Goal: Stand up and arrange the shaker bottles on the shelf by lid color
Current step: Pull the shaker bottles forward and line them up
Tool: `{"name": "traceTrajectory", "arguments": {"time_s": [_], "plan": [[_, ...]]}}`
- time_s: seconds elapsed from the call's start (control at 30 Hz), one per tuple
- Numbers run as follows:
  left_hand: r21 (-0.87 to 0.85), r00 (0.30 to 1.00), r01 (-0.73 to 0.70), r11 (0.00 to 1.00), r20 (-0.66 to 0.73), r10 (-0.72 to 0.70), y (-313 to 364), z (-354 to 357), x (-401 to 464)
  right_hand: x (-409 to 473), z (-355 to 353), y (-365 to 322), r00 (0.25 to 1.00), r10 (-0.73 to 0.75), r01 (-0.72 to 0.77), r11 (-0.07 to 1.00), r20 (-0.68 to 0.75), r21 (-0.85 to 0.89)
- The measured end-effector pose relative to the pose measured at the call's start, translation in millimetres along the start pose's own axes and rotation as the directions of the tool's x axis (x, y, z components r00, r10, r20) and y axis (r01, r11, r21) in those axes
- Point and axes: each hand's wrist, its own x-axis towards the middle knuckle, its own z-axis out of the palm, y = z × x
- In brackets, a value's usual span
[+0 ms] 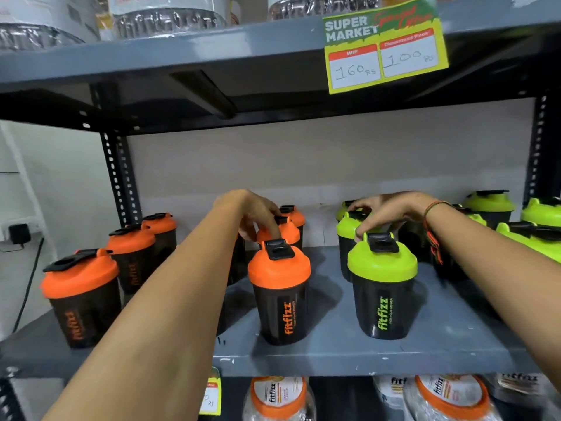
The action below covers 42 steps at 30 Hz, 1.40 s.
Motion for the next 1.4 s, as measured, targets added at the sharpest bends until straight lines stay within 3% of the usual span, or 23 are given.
{"name": "traceTrajectory", "arguments": {"time_s": [0.23,0.67,0.83,0.97,1.13,1.2,1.3,1.4], "plan": [[0.062,0.993,-0.039,0.997,-0.113,0.046,4,8,-2,-1,-7,0,0.997,0.071,-0.071,0.997,-0.004,0.0],[0.062,0.99,-0.062,0.996,-0.123,0.07,2,9,-1,2,-9,6,0.986,0.167,-0.167,0.986,0.007,-0.003],[-0.034,0.973,-0.122,0.992,-0.199,0.113,-9,3,-9,-8,-16,4,0.992,0.097,-0.104,0.991,-0.085,-0.082],[-0.05,0.907,-0.174,0.983,-0.396,0.141,-12,-3,-31,-30,-17,-4,0.948,0.0,0.012,0.999,-0.319,0.035],[-0.111,0.717,-0.318,0.941,-0.678,0.162,-18,1,-71,-68,-10,-20,0.781,-0.017,0.191,0.959,-0.624,0.212],[-0.243,0.66,-0.431,0.869,-0.742,0.12,-20,9,-85,-86,-5,-26,0.748,0.005,0.24,0.931,-0.664,0.277],[-0.445,0.584,-0.607,0.658,-0.812,-0.01,-16,37,-106,-109,14,-30,0.717,-0.001,0.328,0.883,-0.697,0.336],[-0.453,0.5,-0.704,0.546,-0.863,-0.07,-13,85,-125,-129,48,-28,0.689,0.093,0.361,0.816,-0.719,0.452]]}}
